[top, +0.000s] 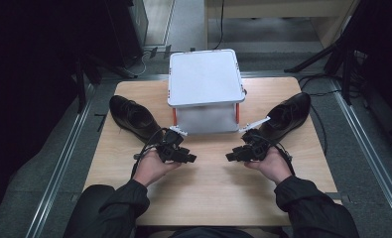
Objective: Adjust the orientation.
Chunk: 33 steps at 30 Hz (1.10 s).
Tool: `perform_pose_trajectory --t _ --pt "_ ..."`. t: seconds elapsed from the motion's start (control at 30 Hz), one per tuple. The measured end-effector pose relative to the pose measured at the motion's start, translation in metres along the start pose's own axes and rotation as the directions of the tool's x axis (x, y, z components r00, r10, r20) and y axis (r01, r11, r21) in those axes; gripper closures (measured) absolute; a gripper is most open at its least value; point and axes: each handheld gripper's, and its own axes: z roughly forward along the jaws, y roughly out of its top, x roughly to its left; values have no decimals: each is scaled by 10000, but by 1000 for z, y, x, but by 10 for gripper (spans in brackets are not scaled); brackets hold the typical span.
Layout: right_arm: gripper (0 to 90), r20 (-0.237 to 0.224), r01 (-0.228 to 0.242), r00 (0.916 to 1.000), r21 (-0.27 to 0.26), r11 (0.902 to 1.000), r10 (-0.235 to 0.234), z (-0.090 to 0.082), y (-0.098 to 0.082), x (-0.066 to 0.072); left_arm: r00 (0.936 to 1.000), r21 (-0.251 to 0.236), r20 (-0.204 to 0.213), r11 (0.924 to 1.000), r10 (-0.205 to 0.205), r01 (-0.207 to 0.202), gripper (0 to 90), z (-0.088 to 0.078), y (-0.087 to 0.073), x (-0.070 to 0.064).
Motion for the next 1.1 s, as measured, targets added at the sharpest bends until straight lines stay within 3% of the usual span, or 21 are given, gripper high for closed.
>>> perform_pose_trajectory --t 0.13,0.37,0.47,0.53,0.57,0.8,0.93,1.1 --pt "534 19 126 9999 -9 9999 -126 -1 -1 0 10000 -5 31 10000 -76 76 529 -1 1 2" --pt "544 -24 -82 10000 -93 9999 82 -3 1 -2 9999 60 -17 9999 -116 116 553 -3 -1 2" --pt "523 5 84 10000 -108 9999 -84 -3 3 -1 9993 4 13 9993 -380 380 549 -8 -3 2" --pt "512 47 223 9997 -121 9997 -223 -3 3 0 9994 -32 14 9994 -332 332 548 -10 -3 2" --pt "511 81 528 9986 -133 9985 -527 -2 3 2 9995 -79 -11 9995 -321 321 547 -12 -4 1" --pt "510 -142 494 9987 28 9988 -494 0 4 3 9987 -29 -38 9987 -508 508 538 -19 -6 4" --pt "510 -231 539 9983 72 9985 -537 -1 3 4 9990 100 -95 9990 -425 426 544 -27 -4 6" --pt "510 -228 567 9982 200 9982 -563 0 3 6 9964 192 -298 9966 -796 802 551 -47 2 15"
